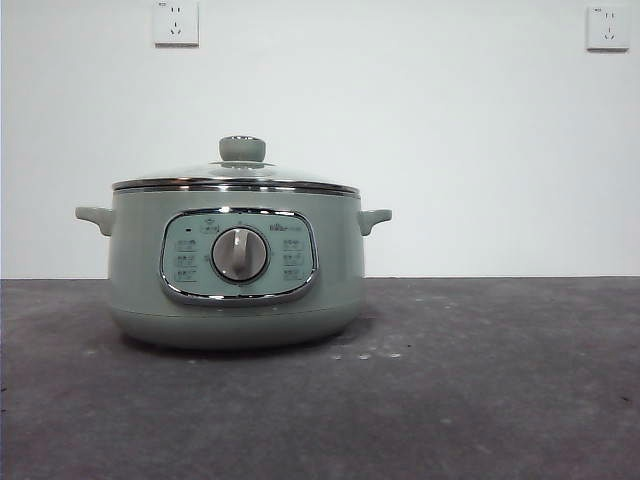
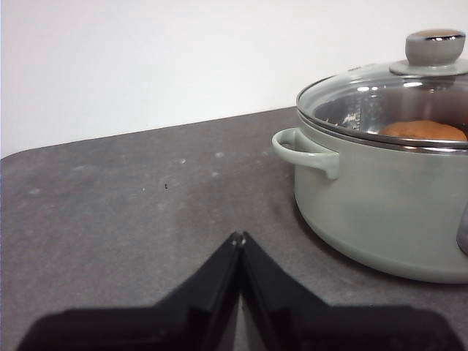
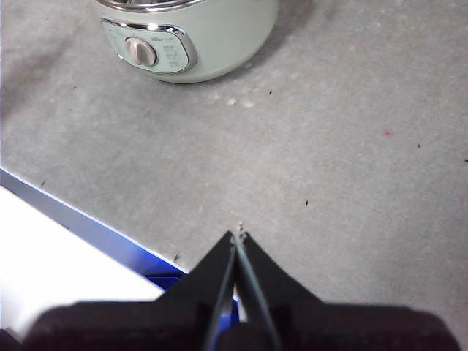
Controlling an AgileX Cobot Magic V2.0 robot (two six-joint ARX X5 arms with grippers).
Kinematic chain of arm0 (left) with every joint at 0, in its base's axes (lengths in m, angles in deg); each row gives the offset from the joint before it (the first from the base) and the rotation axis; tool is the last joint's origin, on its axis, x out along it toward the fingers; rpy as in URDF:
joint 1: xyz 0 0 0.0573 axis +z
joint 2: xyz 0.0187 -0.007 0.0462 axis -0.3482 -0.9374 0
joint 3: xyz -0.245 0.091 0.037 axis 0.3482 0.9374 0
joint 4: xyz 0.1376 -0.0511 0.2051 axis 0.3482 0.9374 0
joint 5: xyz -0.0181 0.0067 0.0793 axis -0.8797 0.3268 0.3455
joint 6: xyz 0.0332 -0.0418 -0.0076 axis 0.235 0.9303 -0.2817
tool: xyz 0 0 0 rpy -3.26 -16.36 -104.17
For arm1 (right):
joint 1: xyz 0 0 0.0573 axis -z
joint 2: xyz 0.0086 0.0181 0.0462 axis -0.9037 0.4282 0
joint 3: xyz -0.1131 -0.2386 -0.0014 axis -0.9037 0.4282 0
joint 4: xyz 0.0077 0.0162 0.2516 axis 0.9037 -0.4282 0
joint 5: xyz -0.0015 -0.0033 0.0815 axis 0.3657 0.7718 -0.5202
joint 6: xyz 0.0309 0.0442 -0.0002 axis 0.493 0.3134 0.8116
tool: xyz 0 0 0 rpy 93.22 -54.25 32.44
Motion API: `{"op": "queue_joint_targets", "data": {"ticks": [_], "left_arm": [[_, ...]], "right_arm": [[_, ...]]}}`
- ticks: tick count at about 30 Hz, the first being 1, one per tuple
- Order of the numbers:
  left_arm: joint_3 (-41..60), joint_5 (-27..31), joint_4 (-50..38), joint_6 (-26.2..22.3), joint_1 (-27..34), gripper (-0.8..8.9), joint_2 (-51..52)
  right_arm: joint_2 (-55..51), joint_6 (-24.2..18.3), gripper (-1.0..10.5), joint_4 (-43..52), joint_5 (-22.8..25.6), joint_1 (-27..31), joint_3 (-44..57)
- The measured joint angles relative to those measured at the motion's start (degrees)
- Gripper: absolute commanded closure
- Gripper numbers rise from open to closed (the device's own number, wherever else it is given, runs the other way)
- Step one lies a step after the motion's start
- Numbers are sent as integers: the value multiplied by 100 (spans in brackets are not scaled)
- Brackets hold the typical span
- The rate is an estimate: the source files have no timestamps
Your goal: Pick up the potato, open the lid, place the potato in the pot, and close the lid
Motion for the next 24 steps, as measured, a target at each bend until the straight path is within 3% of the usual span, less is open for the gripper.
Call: {"op": "queue_joint_targets", "data": {"ticks": [12,24], "left_arm": [[367,-9,199,437,0,817,170],[367,-26,197,485,0,817,48]], "right_arm": [[0,0,945,-2,0,0,0],[0,0,945,-2,192,0,0]]}}
